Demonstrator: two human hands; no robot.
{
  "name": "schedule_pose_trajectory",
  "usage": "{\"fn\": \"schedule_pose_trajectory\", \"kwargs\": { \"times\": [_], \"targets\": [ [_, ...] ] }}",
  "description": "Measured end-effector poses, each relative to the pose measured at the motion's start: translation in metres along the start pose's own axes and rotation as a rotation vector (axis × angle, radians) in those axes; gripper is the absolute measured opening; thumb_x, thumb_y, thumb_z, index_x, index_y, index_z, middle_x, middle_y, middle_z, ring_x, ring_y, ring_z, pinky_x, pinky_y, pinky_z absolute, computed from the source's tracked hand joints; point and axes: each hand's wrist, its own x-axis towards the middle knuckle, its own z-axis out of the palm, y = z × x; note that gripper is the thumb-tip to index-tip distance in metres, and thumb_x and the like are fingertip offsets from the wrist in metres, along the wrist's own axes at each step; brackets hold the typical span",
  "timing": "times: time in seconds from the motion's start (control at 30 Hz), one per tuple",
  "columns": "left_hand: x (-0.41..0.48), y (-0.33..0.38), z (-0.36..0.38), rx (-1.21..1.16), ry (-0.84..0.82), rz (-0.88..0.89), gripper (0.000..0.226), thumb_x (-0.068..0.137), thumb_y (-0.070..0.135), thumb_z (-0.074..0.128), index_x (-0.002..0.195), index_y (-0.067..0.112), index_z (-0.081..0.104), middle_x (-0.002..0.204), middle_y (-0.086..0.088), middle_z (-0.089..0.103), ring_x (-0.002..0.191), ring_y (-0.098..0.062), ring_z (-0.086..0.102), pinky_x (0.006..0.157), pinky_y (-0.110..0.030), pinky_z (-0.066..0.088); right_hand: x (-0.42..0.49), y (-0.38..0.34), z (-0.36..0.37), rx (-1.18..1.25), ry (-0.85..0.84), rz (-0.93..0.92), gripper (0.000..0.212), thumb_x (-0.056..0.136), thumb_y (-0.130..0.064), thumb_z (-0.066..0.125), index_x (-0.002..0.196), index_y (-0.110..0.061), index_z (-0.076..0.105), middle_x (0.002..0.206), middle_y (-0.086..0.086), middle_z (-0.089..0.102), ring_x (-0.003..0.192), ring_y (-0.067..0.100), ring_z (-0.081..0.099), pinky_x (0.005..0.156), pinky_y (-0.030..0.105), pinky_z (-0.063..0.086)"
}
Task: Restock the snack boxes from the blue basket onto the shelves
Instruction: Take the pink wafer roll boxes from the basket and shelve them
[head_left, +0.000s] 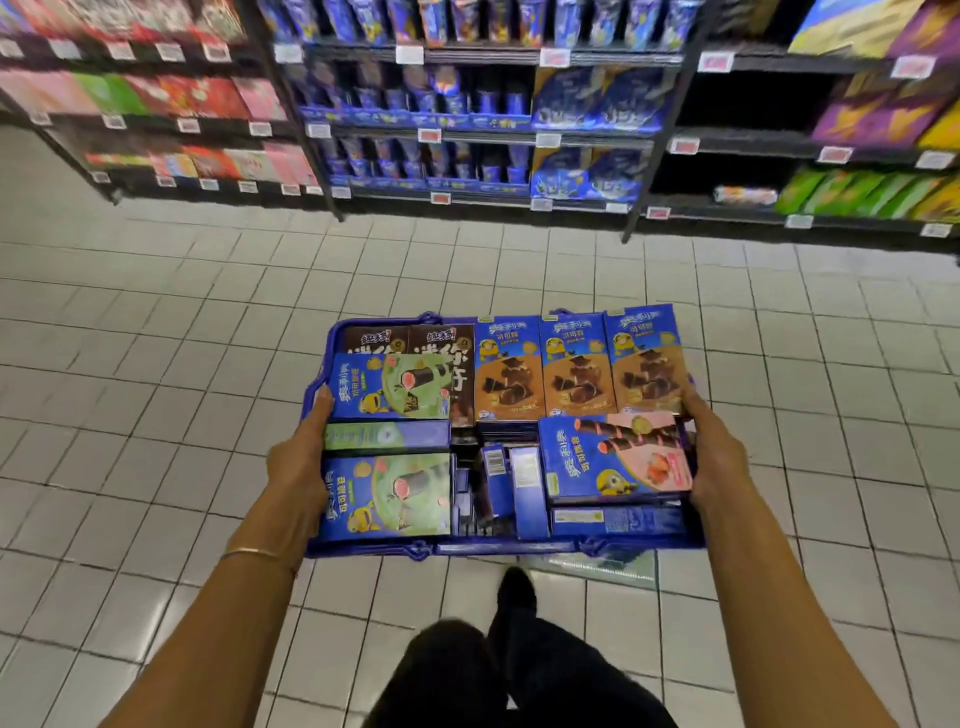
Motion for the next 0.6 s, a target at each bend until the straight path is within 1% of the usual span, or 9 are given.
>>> {"fn": "schedule_pose_trajectory", "kwargs": {
  "times": [0.07, 0.2, 0.27, 0.33, 0.4, 0.43, 0.5, 0.57, 0.6],
  "targets": [
    [0.021, 0.03, 0.017, -0.009, 0.021, 0.003, 0.078, 0.071, 0.067, 0.088, 0.121, 0.009, 0.074, 0.107, -0.018, 0.08, 0.097, -0.042, 0.078, 0.092, -0.063, 0.061, 0.015, -0.023, 0.033, 0.008, 0.0, 0.0, 0.084, 0.067, -0.049, 0.09, 0.131, -0.003, 0.06, 0.118, 0.018, 0.071, 0.1, 0.039, 0.072, 0.092, 0.059, 0.057],
    [0.077, 0.091, 0.058, -0.03, 0.035, -0.006, 0.068, 0.071, 0.062, 0.09, 0.111, 0.009, 0.074, 0.104, -0.018, 0.081, 0.091, -0.041, 0.078, 0.086, -0.061, 0.063, 0.055, -0.065, 0.102, -0.008, -0.015, 0.008, 0.081, 0.069, -0.049, 0.089, 0.131, -0.006, 0.061, 0.118, 0.018, 0.072, 0.099, 0.039, 0.073, 0.092, 0.059, 0.056],
    [0.11, 0.12, 0.081, -0.035, 0.013, -0.024, 0.072, 0.074, 0.061, 0.089, 0.121, 0.008, 0.073, 0.109, -0.018, 0.08, 0.098, -0.043, 0.077, 0.091, -0.063, 0.061, 0.081, -0.086, 0.14, -0.018, -0.002, 0.005, 0.081, 0.07, -0.05, 0.088, 0.132, -0.006, 0.06, 0.117, 0.019, 0.072, 0.099, 0.039, 0.073, 0.091, 0.06, 0.056],
    [0.143, 0.148, 0.106, -0.045, -0.014, -0.037, 0.078, 0.076, 0.061, 0.088, 0.13, 0.008, 0.069, 0.114, -0.019, 0.079, 0.105, -0.043, 0.076, 0.096, -0.065, 0.059, 0.106, -0.104, 0.177, -0.042, 0.005, -0.001, 0.075, 0.073, -0.051, 0.085, 0.129, -0.006, 0.061, 0.116, 0.019, 0.072, 0.098, 0.04, 0.073, 0.091, 0.059, 0.057],
    [0.178, 0.178, 0.134, -0.042, -0.024, -0.05, 0.08, 0.075, 0.061, 0.088, 0.132, 0.008, 0.068, 0.115, -0.018, 0.079, 0.105, -0.043, 0.076, 0.096, -0.065, 0.059, 0.134, -0.123, 0.211, -0.064, 0.007, -0.004, 0.066, 0.077, -0.053, 0.082, 0.122, -0.008, 0.064, 0.112, 0.018, 0.074, 0.095, 0.039, 0.074, 0.089, 0.055, 0.059],
    [0.195, 0.194, 0.148, -0.036, -0.017, -0.054, 0.081, 0.075, 0.061, 0.089, 0.132, 0.007, 0.068, 0.114, -0.018, 0.079, 0.104, -0.042, 0.076, 0.096, -0.065, 0.059, 0.147, -0.133, 0.228, -0.068, 0.017, -0.004, 0.065, 0.078, -0.054, 0.081, 0.122, -0.008, 0.064, 0.11, 0.017, 0.075, 0.094, 0.039, 0.074, 0.088, 0.054, 0.059],
    [0.222, 0.224, 0.174, -0.025, -0.024, -0.058, 0.081, 0.076, 0.063, 0.087, 0.133, 0.008, 0.068, 0.116, -0.017, 0.078, 0.106, -0.042, 0.076, 0.097, -0.064, 0.059, 0.17, -0.155, 0.261, -0.078, 0.008, 0.004, 0.065, 0.079, -0.055, 0.08, 0.124, -0.01, 0.065, 0.109, 0.014, 0.076, 0.094, 0.037, 0.074, 0.089, 0.055, 0.059],
    [0.245, 0.255, 0.204, -0.006, -0.054, -0.06, 0.081, 0.078, 0.065, 0.084, 0.135, 0.009, 0.068, 0.12, -0.017, 0.077, 0.11, -0.042, 0.075, 0.099, -0.064, 0.058, 0.193, -0.177, 0.288, -0.059, 0.01, 0.02, 0.065, 0.08, -0.054, 0.079, 0.126, -0.01, 0.063, 0.114, 0.015, 0.075, 0.099, 0.038, 0.073, 0.093, 0.057, 0.057],
    [0.256, 0.271, 0.219, 0.007, -0.053, -0.057, 0.081, 0.078, 0.066, 0.084, 0.134, 0.009, 0.068, 0.12, -0.017, 0.077, 0.109, -0.042, 0.075, 0.098, -0.064, 0.058, 0.204, -0.187, 0.3, -0.049, 0.017, 0.023, 0.066, 0.081, -0.053, 0.078, 0.128, -0.01, 0.062, 0.116, 0.015, 0.074, 0.102, 0.039, 0.073, 0.095, 0.058, 0.056]
  ]
}}
